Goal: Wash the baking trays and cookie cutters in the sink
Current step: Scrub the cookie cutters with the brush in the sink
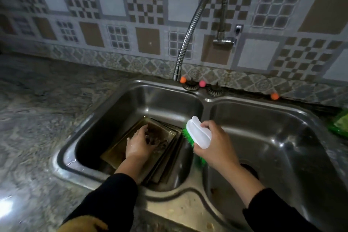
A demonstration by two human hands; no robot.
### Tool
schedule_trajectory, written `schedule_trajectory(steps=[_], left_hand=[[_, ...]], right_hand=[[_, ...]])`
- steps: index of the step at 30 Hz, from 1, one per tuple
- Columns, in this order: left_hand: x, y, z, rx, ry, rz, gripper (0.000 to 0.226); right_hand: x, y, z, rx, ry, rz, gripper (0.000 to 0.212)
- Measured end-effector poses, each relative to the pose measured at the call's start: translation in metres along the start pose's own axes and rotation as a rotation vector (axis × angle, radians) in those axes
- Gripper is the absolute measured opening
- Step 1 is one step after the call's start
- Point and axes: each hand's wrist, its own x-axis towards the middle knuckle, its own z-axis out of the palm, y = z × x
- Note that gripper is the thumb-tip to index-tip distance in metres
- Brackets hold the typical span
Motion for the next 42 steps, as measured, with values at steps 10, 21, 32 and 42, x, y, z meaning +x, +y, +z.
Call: schedule_trajectory(steps=[10,21,32,42], left_hand=[[0.002,-0.014,-0.002,0.091,-0.166,-0.052,0.073],[-0.021,0.087,0.027,0.093,-0.066,0.411,0.039],[-0.088,0.174,0.128,0.482,-0.616,0.661,0.042],[-0.093,0.191,0.237,0.628,-0.737,0.668,0.057]], right_hand=[[-0.006,0.011,0.001,0.038,-0.003,0.041,0.056],[-0.027,0.034,-0.04,0.073,0.104,0.17,0.055],[-0.074,0.124,-0.113,0.081,0.115,0.357,0.053],[-0.1,0.183,-0.127,0.092,0.202,0.453,0.056]])
